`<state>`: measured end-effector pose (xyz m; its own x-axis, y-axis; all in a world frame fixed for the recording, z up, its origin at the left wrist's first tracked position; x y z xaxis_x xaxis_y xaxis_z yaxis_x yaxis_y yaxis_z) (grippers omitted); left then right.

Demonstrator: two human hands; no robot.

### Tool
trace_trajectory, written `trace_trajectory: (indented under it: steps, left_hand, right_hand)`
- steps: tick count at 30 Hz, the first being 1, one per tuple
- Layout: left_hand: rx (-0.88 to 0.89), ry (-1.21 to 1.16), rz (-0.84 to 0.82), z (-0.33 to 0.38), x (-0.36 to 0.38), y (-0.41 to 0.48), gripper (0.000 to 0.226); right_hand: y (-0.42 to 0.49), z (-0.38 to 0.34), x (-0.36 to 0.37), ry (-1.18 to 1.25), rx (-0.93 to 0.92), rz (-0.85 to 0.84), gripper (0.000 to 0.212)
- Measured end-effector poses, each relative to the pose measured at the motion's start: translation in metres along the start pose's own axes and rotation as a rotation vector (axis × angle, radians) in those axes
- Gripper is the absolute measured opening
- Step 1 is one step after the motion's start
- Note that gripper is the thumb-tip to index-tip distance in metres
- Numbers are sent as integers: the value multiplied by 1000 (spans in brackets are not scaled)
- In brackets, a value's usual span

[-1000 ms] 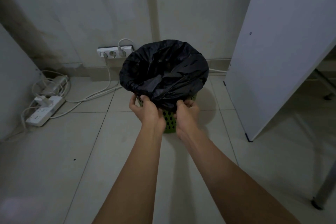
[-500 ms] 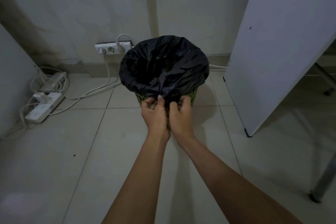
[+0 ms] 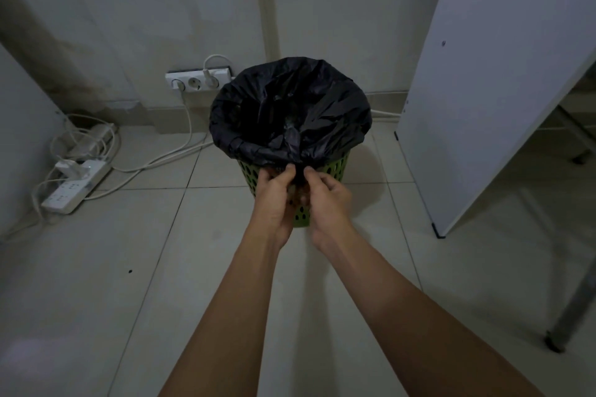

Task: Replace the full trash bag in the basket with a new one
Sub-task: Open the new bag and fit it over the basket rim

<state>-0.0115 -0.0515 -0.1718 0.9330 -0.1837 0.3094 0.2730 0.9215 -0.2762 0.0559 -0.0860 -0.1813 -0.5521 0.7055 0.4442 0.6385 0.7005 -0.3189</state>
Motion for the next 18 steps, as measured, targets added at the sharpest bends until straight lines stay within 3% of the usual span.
trace_trajectory:
  steps: [3, 6, 10, 14, 18]
  left_hand:
    - [34, 74, 42, -4, 3, 3, 37]
    - [57, 104, 104, -7, 4, 4, 39]
    - [102, 22, 132, -7, 8, 2, 45]
    - [116, -109, 192, -4, 6, 5, 43]
    - [60, -272, 241, -1, 7, 4, 29]
  right_hand:
    - [1, -7, -4, -52, -18, -33, 14]
    - [1, -17, -8, -97, -33, -34, 38]
    - [9, -36, -7, -64, -62, -23, 47]
    - [19, -29, -5, -112, -88, -39, 34]
    - [19, -4, -3, 136, 71, -51, 25]
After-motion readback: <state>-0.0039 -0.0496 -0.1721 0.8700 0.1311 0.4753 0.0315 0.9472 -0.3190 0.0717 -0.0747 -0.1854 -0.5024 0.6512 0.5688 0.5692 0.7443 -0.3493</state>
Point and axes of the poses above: each hand's wrist, its own y-axis towards the middle knuckle, its own x-axis out of the palm, z = x × y, the point moved 1 cm from there along y, towards the middle knuckle, and after that the axes turned 8 degrees about y, right-handed, at the moved point
